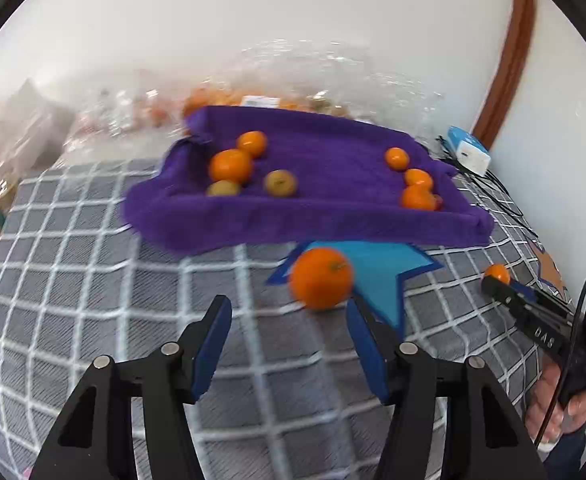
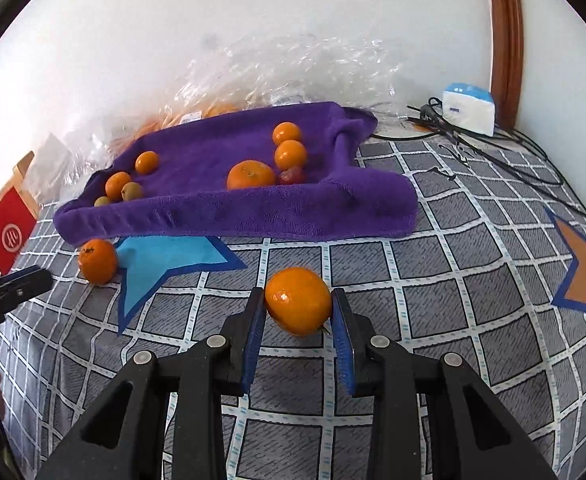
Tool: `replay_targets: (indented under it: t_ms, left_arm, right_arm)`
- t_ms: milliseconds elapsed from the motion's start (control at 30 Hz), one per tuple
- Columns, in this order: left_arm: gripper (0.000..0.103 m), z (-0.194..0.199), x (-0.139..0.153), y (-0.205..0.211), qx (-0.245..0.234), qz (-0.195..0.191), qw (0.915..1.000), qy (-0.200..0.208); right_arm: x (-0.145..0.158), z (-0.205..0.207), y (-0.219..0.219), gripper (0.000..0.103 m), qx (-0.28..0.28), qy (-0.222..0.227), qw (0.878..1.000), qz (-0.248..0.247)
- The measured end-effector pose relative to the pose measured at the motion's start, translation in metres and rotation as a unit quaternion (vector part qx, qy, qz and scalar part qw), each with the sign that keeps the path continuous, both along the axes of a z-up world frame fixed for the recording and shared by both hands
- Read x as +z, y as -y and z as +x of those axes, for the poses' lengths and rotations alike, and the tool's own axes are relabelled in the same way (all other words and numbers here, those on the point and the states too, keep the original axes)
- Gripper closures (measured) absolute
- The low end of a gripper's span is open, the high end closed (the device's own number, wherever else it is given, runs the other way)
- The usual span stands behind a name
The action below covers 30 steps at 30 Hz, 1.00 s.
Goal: Organize fruits
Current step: 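Grasp another orange by the blue star mat with the left gripper while the right holds its orange, then lift both held oranges and carry them over the purple towel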
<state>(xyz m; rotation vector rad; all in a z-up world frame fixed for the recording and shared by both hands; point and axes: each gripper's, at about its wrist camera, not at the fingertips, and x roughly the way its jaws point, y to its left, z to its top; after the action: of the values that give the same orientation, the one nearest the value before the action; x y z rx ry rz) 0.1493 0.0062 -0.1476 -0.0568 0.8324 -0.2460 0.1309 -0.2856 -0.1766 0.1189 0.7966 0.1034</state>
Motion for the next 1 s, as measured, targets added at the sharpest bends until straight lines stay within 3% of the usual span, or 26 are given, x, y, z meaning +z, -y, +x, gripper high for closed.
replay_targets:
  t_ms: [167, 433, 467, 533, 600, 1000]
  left_arm:
    - [0.044, 0.02, -0.008, 0.025, -0.006, 0.016, 0.9998, -0.008]
    - [0.044, 0.031, -0.029, 0.034, -0.009, 0.038, 0.9992, -0.009]
    - [0.044, 0.032, -0.029, 0.032, -0.009, 0.034, 0.9993, -0.011]
    - [0.056, 0.031, -0.028, 0.029, -0.012, 0.016, 0.9998, -0.005]
    - [0.062, 0.031, -0.029, 0.026, -0.009, 0.008, 0.9999, -0.008]
    - [0.062, 0.021, -0.017, 0.007, 0.022, -0.045, 0.9984, 0.027]
  right_arm:
    - [-0.002, 0.003, -0.001, 0.071, 0.006, -0.008, 1.0, 0.002]
    - [-0.004, 0.005, -0.001, 0.071, 0.01, -0.012, 1.0, 0.008]
    - [-0.004, 0.004, -0.001, 0.071, 0.01, -0.01, 1.0, 0.007]
    - [-0.004, 0.004, -0.002, 0.071, 0.013, -0.01, 1.0, 0.008]
    - [-0.005, 0.005, -0.002, 0.071, 0.015, -0.012, 1.0, 0.011]
    - [-0.006, 0.004, -0.003, 0.071, 0.028, -0.016, 0.999, 0.026]
